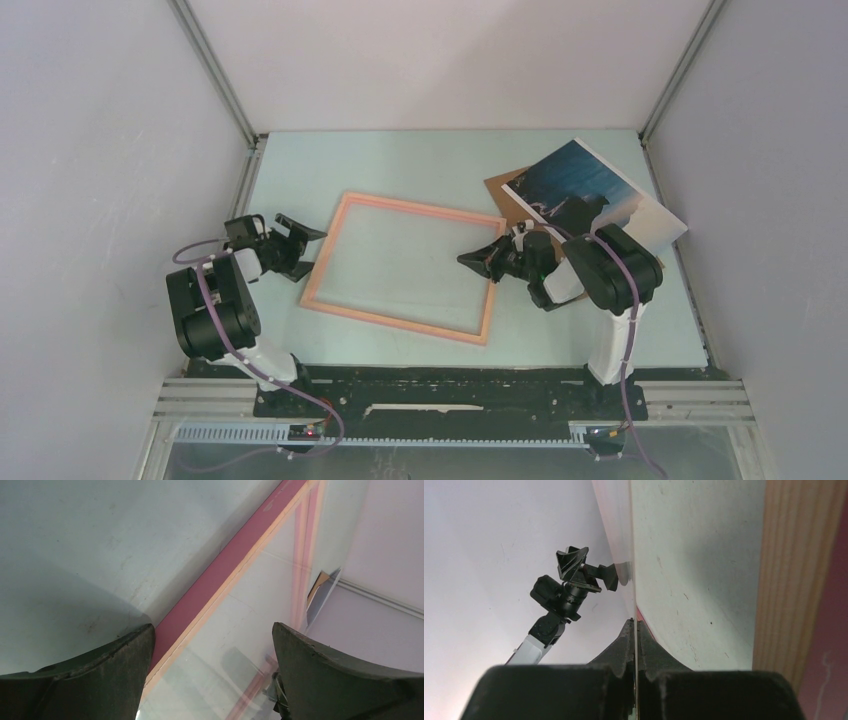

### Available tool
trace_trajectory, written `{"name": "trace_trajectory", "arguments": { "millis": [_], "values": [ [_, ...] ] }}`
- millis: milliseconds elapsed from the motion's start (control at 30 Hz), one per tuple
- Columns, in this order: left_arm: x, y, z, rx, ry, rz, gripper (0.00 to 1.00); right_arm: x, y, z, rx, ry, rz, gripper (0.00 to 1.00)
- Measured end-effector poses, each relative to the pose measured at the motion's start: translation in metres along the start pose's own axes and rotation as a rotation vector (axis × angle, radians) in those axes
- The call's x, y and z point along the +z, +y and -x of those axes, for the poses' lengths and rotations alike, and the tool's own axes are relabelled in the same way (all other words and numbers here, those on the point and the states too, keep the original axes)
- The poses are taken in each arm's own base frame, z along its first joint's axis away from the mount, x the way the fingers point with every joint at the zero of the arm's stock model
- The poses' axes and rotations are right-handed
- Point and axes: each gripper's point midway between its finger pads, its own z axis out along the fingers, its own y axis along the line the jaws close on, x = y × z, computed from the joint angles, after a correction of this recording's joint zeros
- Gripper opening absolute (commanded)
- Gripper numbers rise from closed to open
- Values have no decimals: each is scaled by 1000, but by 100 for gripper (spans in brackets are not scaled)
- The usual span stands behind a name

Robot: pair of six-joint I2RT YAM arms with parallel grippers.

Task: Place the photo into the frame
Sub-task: Place the photo frame item in the photo frame.

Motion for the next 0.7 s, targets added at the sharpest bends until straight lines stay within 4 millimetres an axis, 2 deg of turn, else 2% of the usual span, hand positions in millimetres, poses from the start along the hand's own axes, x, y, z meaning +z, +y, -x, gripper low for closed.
{"name": "trace_trajectory", "arguments": {
  "millis": [700],
  "values": [
    [0, 0, 0, -1, 0, 0, 97, -5, -3, -4, -44, 34, 2, 0]
  ]
}}
